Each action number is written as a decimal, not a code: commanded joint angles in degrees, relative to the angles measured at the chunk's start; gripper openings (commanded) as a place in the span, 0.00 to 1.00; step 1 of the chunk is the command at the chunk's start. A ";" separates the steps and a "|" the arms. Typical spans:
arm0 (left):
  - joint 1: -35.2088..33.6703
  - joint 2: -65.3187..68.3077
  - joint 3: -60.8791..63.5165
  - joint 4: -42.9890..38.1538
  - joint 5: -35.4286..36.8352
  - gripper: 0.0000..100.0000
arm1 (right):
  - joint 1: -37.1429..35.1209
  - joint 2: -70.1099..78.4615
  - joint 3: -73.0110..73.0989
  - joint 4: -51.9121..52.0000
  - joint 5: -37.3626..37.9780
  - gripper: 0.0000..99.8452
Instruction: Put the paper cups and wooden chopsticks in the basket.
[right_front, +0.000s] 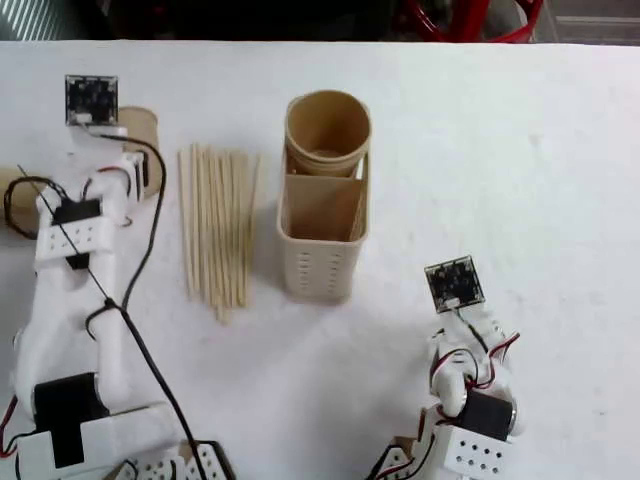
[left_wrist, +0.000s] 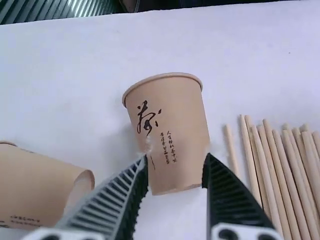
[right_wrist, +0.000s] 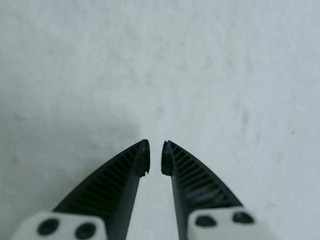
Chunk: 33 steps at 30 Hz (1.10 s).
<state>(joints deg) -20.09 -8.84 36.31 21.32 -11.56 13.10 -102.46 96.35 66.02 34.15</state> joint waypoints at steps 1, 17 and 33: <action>-0.40 -1.80 2.11 -3.96 0.44 0.19 | 0.22 -0.31 0.53 0.22 0.35 0.06; -0.48 -1.89 10.37 -4.22 -3.52 0.19 | 0.22 -0.31 0.53 0.22 0.35 0.06; -0.13 -15.87 8.18 5.01 -3.08 0.19 | 0.22 -0.31 0.53 0.22 0.35 0.06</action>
<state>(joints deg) -20.09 -18.24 47.56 26.24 -14.73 13.10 -102.46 96.35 66.02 34.15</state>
